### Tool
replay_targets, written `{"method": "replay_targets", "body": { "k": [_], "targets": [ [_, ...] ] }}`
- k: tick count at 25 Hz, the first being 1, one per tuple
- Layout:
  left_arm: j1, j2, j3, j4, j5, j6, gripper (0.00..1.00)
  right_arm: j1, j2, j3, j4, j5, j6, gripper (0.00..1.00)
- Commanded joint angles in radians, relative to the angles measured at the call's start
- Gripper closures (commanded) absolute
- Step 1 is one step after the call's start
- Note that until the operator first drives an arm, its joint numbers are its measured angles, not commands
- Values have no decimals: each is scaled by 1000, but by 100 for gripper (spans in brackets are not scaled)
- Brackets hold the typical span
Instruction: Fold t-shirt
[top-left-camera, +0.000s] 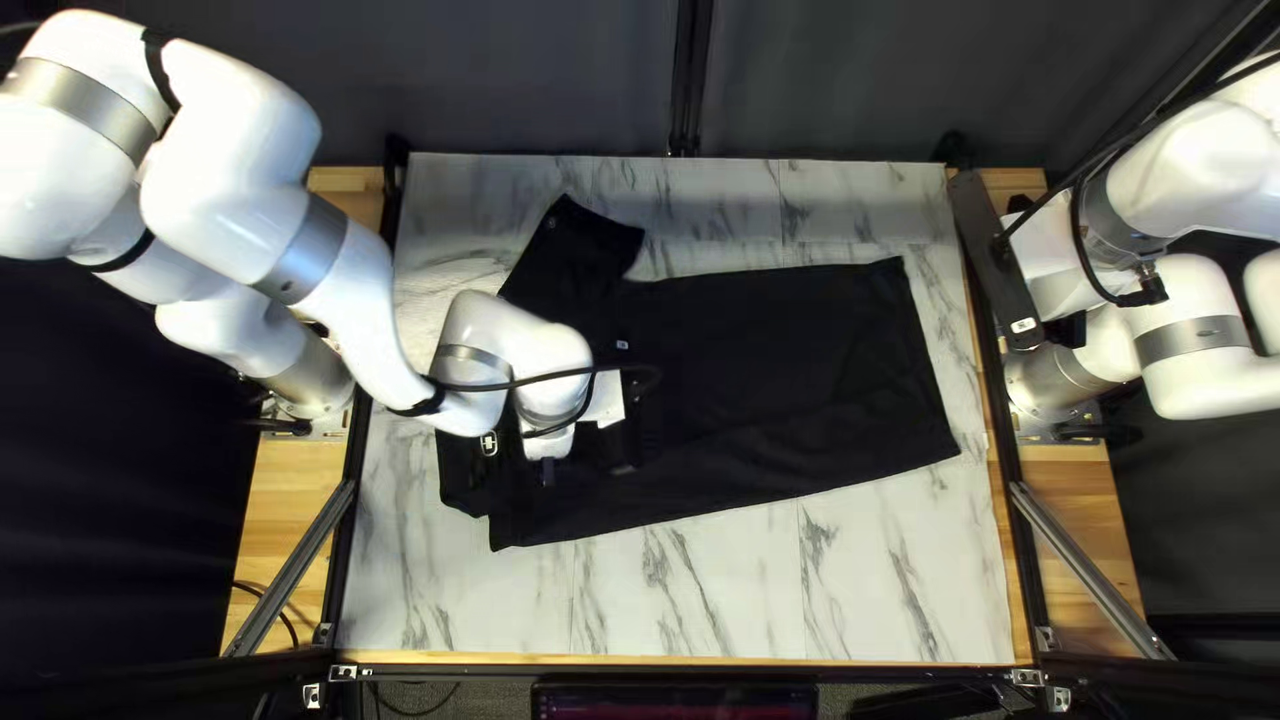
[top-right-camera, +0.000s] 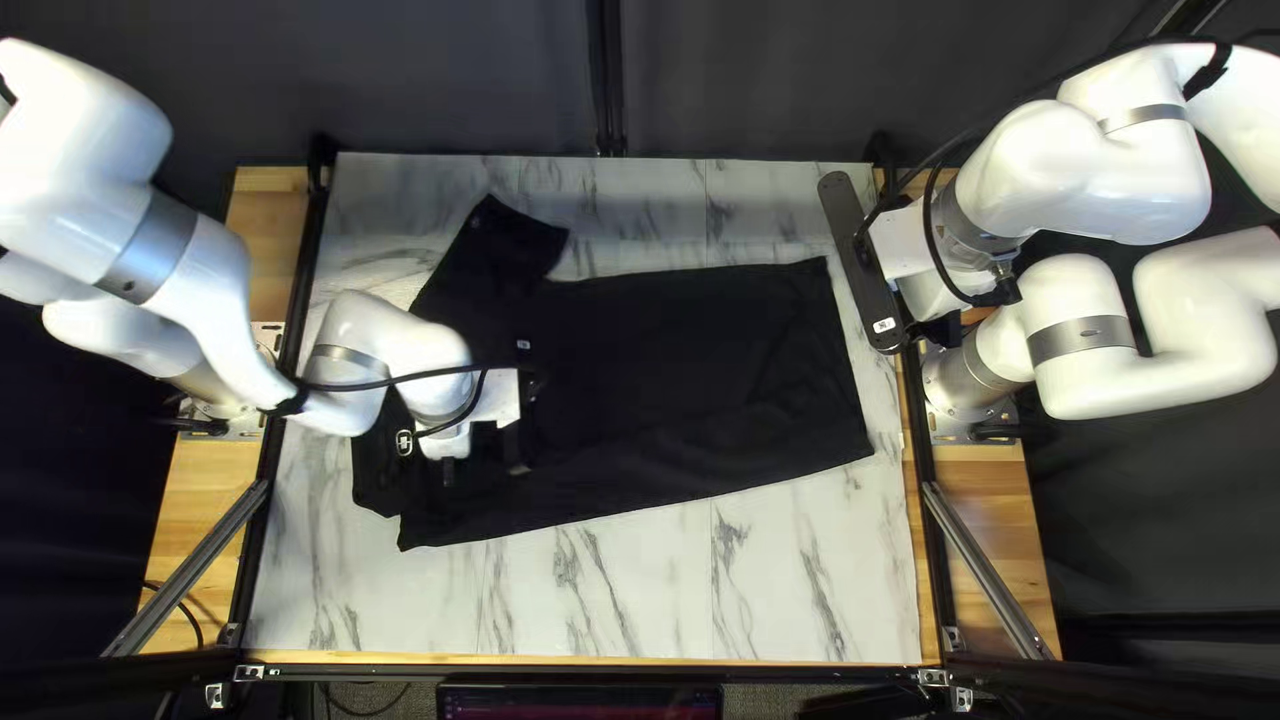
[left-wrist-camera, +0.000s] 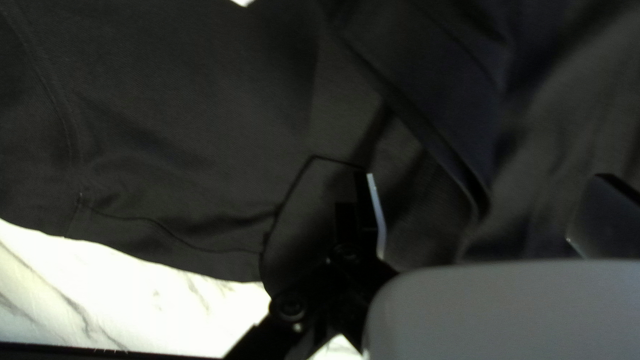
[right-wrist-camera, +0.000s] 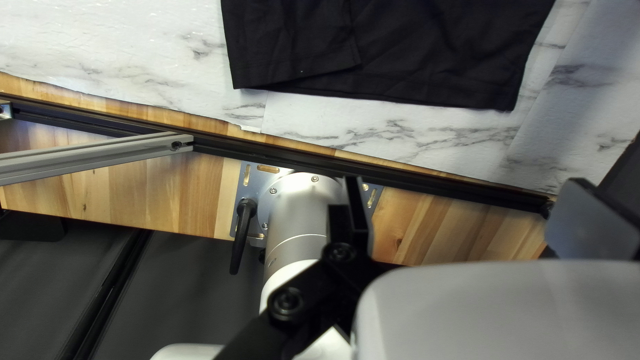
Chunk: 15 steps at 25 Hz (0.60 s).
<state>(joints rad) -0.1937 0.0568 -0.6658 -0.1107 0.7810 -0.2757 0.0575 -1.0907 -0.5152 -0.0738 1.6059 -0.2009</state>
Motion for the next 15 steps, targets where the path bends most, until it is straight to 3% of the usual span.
{"method": "replay_targets", "body": {
  "k": [1,15],
  "targets": [
    [-3,-2,-10,-36,11,23,100,0,0,0,0,0,0,0],
    [-211,-57,-75,-37,79,-82,100,0,0,0,0,0,0,0]
  ]
}}
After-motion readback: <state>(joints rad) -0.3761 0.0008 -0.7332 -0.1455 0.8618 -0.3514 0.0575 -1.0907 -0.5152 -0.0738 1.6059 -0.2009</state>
